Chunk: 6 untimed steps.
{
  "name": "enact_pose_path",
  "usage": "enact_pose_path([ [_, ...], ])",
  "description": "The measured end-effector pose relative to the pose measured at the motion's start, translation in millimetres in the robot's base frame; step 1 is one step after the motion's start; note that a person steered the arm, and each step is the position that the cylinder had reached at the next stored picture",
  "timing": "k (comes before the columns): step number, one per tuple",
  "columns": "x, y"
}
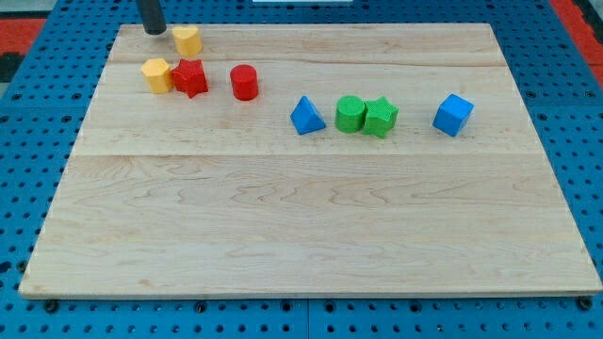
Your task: Move yellow heart to the top center
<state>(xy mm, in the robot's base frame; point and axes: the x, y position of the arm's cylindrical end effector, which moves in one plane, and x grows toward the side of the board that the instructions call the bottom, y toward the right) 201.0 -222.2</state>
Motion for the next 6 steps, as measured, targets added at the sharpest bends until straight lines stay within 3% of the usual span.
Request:
enact_pose_path([
  [1, 0, 2],
  [2, -5, 42],
  [5, 17, -12],
  [6, 37, 43],
])
